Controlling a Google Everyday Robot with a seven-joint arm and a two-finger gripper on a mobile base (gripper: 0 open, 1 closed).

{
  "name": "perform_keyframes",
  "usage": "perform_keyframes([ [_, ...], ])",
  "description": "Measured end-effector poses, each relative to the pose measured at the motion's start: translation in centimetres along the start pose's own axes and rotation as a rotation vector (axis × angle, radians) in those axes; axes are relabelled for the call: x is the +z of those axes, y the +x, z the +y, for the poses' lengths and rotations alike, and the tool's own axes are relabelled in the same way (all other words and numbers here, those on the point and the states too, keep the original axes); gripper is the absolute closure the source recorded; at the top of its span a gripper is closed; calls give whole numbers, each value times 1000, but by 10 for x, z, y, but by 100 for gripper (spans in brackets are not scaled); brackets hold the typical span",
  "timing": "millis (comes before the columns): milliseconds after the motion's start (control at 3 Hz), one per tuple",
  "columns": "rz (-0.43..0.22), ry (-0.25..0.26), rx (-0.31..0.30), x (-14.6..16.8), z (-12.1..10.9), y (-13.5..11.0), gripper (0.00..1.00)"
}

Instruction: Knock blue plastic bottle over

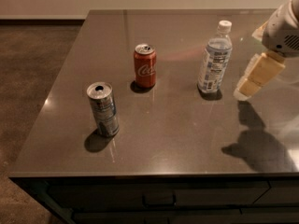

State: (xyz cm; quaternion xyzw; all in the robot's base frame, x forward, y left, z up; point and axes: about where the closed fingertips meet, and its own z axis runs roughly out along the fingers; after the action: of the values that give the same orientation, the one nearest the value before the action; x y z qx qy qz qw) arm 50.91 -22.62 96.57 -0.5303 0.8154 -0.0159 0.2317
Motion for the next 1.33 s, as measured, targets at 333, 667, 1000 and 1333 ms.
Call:
perform_keyframes([
  [333, -42, 24, 80, 13, -26, 1, 0],
  [667, -78, 20, 137, 28, -44, 1, 0],
  [1000, -119, 3, 187, 44, -57, -2, 0],
  [1333, -174, -16, 211, 56, -64, -14, 0],
])
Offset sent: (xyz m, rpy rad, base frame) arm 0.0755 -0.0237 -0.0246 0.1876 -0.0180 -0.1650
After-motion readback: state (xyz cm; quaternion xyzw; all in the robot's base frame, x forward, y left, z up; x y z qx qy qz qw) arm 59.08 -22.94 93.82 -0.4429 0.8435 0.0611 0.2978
